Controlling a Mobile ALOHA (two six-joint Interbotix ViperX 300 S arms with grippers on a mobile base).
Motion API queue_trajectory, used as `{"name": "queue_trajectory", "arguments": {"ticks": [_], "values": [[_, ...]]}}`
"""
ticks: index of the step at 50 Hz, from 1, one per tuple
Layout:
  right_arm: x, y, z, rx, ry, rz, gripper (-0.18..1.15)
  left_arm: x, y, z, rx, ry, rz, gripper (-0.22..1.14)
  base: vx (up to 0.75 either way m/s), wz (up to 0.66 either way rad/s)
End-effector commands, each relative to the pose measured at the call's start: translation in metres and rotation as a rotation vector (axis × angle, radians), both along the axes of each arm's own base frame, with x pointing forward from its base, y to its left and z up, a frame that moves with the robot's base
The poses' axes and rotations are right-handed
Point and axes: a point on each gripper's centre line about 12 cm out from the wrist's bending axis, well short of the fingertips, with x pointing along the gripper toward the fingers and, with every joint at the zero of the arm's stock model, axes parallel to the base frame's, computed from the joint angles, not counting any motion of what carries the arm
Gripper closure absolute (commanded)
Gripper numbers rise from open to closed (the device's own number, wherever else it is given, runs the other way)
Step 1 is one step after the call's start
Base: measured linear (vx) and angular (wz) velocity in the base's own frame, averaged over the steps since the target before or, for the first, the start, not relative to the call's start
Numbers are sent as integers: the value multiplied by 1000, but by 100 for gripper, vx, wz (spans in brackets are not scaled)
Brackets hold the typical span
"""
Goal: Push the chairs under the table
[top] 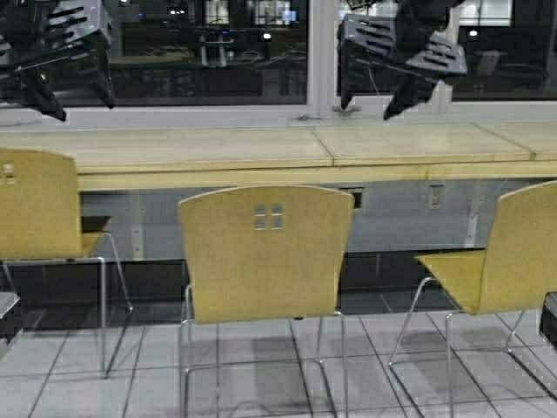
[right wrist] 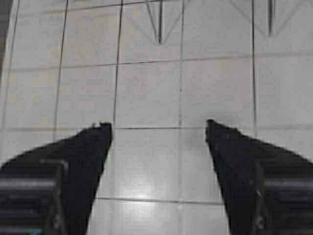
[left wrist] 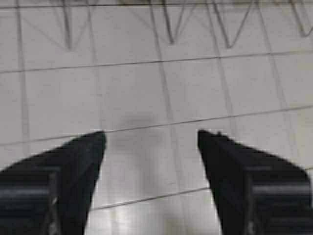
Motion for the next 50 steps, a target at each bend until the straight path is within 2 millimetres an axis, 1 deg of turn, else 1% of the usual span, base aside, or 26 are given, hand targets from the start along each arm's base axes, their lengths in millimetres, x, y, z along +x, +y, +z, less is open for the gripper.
{"name": "queue_trajectory", "arguments": {"ticks": [1,5,9,12,15,20,25,30,33,39,50], "values": [[4,3,6,61,-3,-52,4,4,0,-7,-91,32,91,-1,18,-6],[8,1,0,87,17,-94,4,8,1,-18,-150,72,165,-1,20,-7],[10,-5,-11,93,52,-133,4,13,1,-32,-206,134,241,-1,22,-4],[10,-10,-16,100,76,-161,4,15,0,-42,-231,169,283,-1,22,-2],[9,-14,-17,114,94,-190,4,19,-2,-53,-242,201,315,-1,21,3],[10,-18,-14,134,97,-220,4,26,-4,-64,-240,227,342,-1,23,6],[8,-19,-17,133,106,-227,4,31,-6,-73,-248,263,366,-1,25,8],[10,-21,-17,136,105,-233,4,32,-10,-78,-258,282,375,-1,25,6],[12,-20,-13,141,96,-233,4,32,-12,-80,-266,287,385,-1,24,4],[17,-18,-8,149,79,-231,4,36,-12,-77,-271,260,396,-1,26,2],[17,-19,-8,149,81,-234,4,42,-12,-72,-278,226,407,-1,27,0]]}}
